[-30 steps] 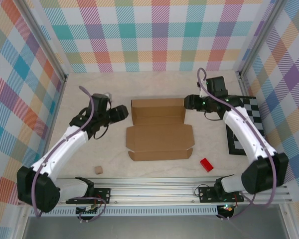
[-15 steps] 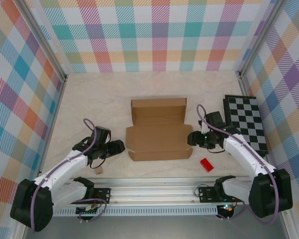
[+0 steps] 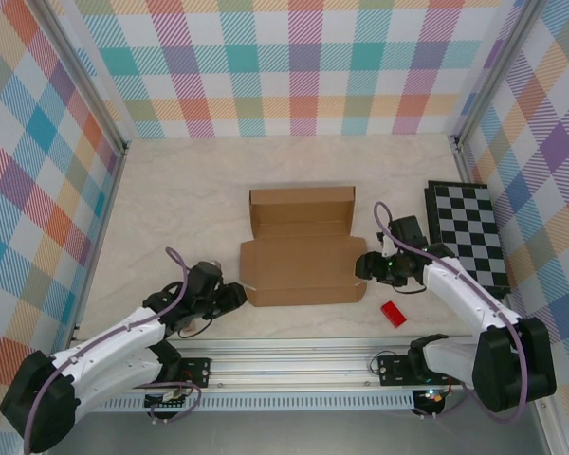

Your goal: Fold the paper box

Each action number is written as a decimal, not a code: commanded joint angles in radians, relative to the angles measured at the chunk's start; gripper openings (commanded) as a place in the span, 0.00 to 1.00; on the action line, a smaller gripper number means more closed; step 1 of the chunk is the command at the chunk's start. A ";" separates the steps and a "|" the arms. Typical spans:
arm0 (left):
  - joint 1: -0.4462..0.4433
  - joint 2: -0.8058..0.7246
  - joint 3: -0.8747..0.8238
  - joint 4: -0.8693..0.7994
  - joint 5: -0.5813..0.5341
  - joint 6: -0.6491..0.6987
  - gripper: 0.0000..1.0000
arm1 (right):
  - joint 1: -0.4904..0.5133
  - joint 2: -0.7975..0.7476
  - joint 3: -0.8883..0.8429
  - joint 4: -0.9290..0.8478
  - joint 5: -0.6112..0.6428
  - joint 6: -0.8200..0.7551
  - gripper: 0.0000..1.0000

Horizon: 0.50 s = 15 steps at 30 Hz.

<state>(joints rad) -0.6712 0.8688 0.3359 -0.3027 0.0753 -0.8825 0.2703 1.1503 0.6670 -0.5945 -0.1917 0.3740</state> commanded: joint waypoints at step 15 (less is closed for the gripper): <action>-0.186 0.295 0.087 0.244 -0.158 -0.092 0.27 | 0.004 0.002 -0.003 0.027 0.021 -0.014 0.61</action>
<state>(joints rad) -0.8246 1.1408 0.3809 -0.1070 -0.0269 -0.9764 0.2703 1.1599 0.6670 -0.5755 -0.1768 0.3733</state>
